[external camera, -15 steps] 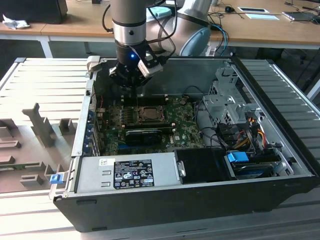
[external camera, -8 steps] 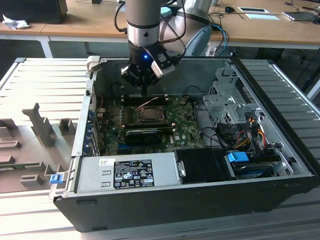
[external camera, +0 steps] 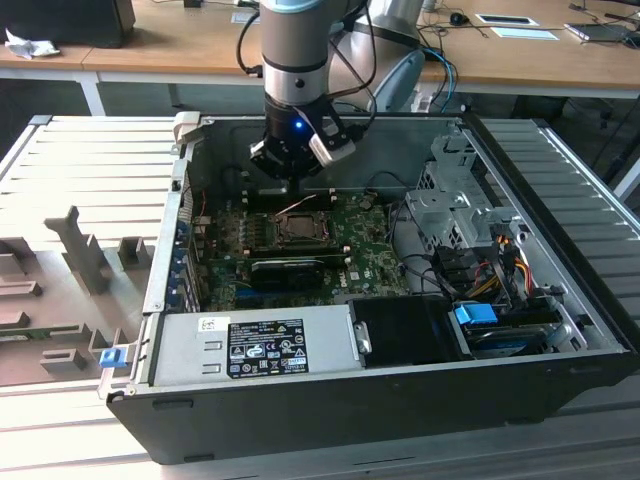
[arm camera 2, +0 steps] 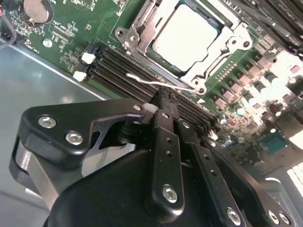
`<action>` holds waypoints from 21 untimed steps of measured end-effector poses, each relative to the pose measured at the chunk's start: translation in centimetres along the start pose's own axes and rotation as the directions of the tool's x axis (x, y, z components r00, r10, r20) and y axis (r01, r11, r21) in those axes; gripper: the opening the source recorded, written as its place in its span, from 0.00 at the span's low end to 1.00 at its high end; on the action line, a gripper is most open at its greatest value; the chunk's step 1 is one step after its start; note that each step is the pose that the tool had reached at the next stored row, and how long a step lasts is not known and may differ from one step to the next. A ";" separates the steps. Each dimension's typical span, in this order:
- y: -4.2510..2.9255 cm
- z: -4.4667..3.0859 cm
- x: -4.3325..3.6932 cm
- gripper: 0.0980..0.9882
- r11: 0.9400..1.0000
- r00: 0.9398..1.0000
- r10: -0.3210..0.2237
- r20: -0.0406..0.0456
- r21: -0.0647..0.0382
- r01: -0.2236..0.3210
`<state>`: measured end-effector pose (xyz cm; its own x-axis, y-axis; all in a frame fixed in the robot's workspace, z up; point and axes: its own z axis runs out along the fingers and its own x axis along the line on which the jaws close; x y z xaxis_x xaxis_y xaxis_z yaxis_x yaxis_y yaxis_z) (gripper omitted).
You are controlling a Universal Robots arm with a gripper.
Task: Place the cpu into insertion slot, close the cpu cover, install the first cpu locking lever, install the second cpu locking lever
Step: 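Install the first cpu locking lever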
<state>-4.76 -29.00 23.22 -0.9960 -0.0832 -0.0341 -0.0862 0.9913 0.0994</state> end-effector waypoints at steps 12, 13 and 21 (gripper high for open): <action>0.14 0.95 -0.94 0.01 1.000 1.000 -0.003 0.000 0.000 0.003; 0.14 1.01 -1.06 0.01 1.000 1.000 -0.003 -0.001 0.000 0.003; 0.07 1.48 -1.80 0.01 1.000 1.000 -0.004 -0.001 0.000 0.004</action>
<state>-2.93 -28.62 21.81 -0.9956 -0.0874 -0.0339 -0.0903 0.9909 0.0994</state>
